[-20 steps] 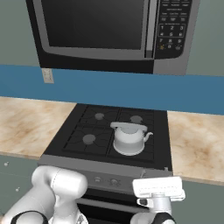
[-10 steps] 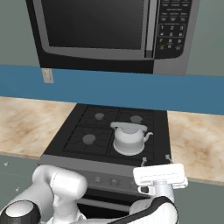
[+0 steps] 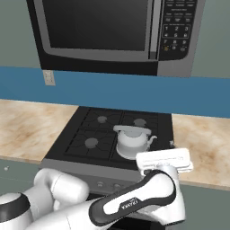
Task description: The kettle is done boiling. Turn off the stove, then wait for 300 timesteps before moving the kettle to the dining table.
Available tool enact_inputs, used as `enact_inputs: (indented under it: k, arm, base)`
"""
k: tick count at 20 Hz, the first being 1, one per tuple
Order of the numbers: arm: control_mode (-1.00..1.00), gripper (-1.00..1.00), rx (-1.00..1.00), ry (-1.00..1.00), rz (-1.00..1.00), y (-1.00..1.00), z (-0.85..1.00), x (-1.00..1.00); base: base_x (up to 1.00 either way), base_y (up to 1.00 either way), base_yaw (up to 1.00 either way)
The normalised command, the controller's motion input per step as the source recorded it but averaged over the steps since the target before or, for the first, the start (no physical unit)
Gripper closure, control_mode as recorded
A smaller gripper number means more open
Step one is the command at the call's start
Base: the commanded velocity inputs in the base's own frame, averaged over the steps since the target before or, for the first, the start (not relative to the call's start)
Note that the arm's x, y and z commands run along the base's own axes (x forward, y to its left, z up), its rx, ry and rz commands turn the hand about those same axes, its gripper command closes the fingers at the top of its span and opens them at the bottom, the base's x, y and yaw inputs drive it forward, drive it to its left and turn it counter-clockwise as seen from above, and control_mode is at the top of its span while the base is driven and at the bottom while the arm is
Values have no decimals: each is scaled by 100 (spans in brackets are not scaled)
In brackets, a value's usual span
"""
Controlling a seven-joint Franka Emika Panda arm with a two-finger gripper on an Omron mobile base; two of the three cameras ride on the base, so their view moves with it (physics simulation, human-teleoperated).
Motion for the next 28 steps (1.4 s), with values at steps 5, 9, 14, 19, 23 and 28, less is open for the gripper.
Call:
enact_inputs:
  k: [5,9,14,19,23,28]
  arm:
    - [-100,-100,4,20,1,15,45,19]
    - [-100,-100,2,17,3,18,33,10]
    - [-100,-100,0,12,8,29,20,2]
    - [-100,-100,0,13,14,33,5,4]
    - [-100,-100,-3,12,15,23,0,22]
    - [-100,-100,-14,9,15,7,-5,45]
  base:
    - [0,0,0]
    - [0,0,0]
    - [0,0,0]
    - [0,0,0]
    - [0,0,0]
    - [0,0,0]
